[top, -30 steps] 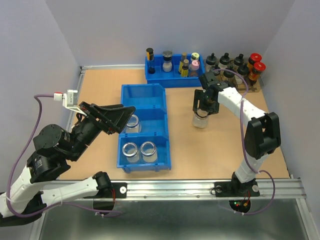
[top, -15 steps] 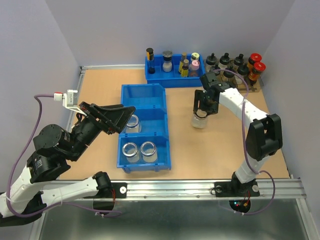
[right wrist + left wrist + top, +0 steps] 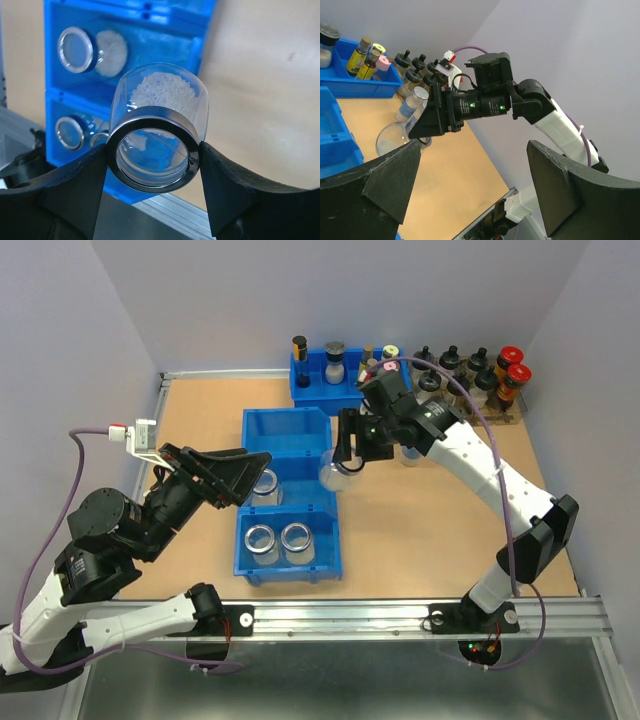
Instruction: Organize the condiment bottles
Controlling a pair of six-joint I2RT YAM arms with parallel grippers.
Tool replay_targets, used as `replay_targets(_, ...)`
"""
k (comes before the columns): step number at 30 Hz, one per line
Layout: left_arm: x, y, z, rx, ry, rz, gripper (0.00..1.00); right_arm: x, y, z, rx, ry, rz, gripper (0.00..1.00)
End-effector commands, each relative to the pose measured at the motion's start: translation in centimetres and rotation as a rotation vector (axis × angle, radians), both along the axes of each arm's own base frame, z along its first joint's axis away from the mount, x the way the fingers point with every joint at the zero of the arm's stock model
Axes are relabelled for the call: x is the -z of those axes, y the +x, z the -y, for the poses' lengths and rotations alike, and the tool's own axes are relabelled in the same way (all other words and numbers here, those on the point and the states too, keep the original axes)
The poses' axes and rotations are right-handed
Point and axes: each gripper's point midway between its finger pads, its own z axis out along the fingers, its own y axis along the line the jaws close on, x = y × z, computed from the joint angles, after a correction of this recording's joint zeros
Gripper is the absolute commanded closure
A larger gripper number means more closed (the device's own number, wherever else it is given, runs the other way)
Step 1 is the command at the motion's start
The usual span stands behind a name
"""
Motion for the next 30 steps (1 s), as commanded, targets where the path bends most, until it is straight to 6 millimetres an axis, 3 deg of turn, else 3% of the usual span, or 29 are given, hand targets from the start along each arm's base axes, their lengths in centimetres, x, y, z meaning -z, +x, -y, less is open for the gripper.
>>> replay_targets(1, -0.6, 0.3, 0.4, -0.003, -0.013, 0.01, 0.02, -2.2, -0.3, -4.0, -0.027, 0.079, 0.029, 1.0)
replay_targets(6, -0.7, 0.1, 0.2, 0.0, -0.023, 0.011, 0.02, -2.0, 0.2, -7.5, -0.054, 0.07, 0.06, 1.0)
replay_targets(7, -0.8, 0.0, 0.0, -0.001, -0.027, 0.014, 0.02, -0.9, 1.0, -7.9, -0.039, 0.037, 0.061, 1.0)
replay_targets(14, -0.9, -0.1, -0.4, -0.004, -0.034, 0.015, 0.02, 2.2, 2.1, -10.4, -0.056, -0.028, 0.056, 1.0)
replay_targets(22, -0.6, -0.1, -0.5, -0.008, -0.037, 0.011, 0.02, 5.1, 1.0, -14.5, -0.086, -0.039, 0.006, 1.0)
replay_targets(26, -0.6, 0.0, -0.6, -0.016, -0.036, 0.014, 0.02, 6.8, 0.8, -15.5, -0.038, -0.052, -0.02, 1.0)
replay_targets(30, -0.6, 0.0, -0.7, -0.017, -0.036, 0.014, 0.02, 8.3, 1.7, -14.7, 0.048, -0.107, -0.004, 0.99)
